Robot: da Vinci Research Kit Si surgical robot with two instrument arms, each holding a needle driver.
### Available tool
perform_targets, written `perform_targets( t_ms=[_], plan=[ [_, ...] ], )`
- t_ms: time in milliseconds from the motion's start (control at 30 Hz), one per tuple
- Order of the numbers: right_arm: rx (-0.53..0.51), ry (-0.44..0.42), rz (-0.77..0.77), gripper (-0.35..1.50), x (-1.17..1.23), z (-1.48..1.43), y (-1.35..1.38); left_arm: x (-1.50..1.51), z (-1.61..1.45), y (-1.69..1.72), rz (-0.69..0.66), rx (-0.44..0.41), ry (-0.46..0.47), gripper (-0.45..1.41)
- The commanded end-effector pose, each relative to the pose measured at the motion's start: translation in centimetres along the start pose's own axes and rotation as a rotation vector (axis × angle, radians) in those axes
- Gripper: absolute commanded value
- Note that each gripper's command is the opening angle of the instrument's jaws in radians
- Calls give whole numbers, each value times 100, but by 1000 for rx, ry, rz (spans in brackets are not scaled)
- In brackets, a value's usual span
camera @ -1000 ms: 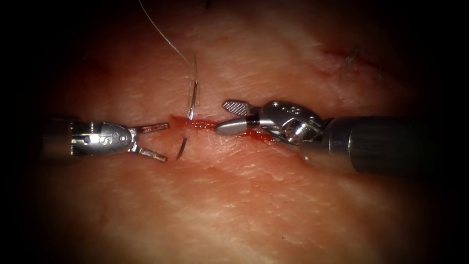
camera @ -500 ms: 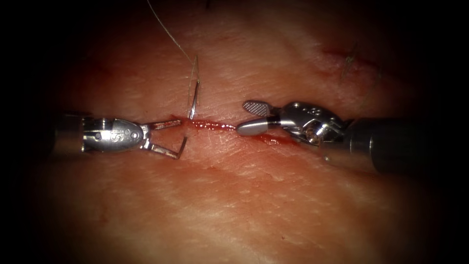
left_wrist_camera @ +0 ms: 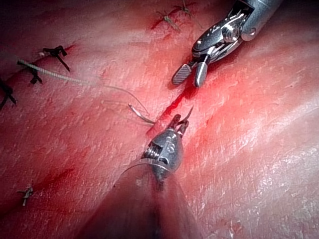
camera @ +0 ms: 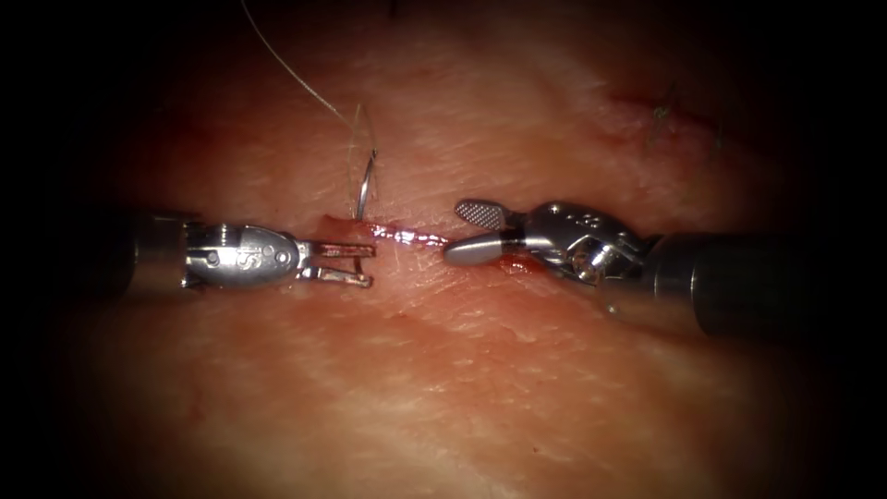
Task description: Wound Closure
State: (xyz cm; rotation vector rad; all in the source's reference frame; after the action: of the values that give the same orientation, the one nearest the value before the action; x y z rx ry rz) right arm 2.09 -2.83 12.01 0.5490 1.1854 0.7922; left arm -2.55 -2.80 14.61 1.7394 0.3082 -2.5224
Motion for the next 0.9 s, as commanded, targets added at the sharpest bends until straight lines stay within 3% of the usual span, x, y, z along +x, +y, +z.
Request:
perform_targets(
  t_ms=[33,233,500,733,900],
  plan=[
    [4,0,-1,125,-5,9,0,-4,7,2,-5,-10,-3,-45],
    [7,0,4,123,-5,9,-2,2,5,3,-79,-46,18,-45],
    [54,-9,2,118,-7,10,-10,47,-9,21,-333,-273,104,-45],
    [65,-11,7,118,-8,11,-13,98,-31,25,-413,-406,250,-45],
    [72,-12,5,118,-9,11,-15,126,-52,12,-429,-398,266,-45]
  ],
)
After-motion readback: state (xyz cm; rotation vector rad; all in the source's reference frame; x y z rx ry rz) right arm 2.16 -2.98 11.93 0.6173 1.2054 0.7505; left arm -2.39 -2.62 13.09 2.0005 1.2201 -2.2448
